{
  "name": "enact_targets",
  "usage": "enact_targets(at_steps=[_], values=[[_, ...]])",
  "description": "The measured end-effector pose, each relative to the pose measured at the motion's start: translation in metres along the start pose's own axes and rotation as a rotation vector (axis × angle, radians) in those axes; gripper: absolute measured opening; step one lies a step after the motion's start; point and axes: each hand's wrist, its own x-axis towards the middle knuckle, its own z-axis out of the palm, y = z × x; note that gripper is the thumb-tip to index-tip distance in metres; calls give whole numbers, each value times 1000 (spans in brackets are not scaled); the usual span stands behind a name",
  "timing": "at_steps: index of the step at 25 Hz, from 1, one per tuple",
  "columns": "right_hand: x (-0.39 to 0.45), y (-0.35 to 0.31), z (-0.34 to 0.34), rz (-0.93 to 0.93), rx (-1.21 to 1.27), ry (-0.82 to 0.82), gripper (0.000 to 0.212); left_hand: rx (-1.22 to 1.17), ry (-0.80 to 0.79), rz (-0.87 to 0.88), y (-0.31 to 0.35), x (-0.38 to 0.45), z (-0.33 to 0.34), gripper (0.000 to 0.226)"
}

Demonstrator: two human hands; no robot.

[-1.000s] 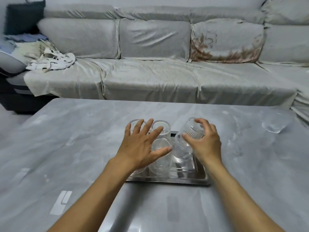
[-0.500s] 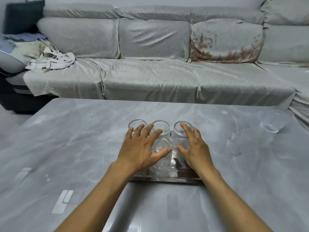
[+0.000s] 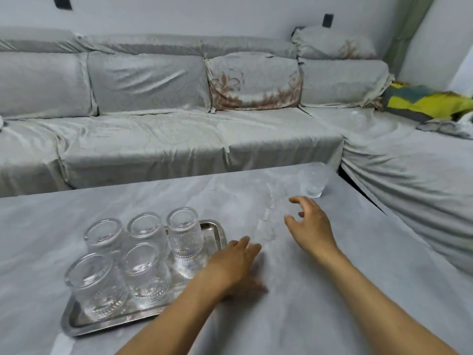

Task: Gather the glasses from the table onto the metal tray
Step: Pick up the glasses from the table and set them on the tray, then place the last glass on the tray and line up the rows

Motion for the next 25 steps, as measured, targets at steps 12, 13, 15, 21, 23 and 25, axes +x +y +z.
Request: enact_targets(at_steps=[12, 13, 15, 21, 23, 25], values=[[152, 65, -13, 173, -592, -273, 50, 111, -298, -44, -20, 94, -2, 117], [156, 70, -10, 213, -539, -287, 55, 106, -322, -58, -22, 96, 1, 119], [153, 75, -4, 230, -451, -240, 53, 94, -362, -94, -27, 99, 5, 122], [59, 31, -27, 54, -35, -149, 41, -312, 89, -38, -23, 47, 11, 79], [13, -1, -46, 75, 202, -120, 33, -640, 361, -53, -23, -3, 20, 72], [-34, -40, -56, 125, 499, -165, 32, -950, 517, -111, -20, -54, 24, 84]])
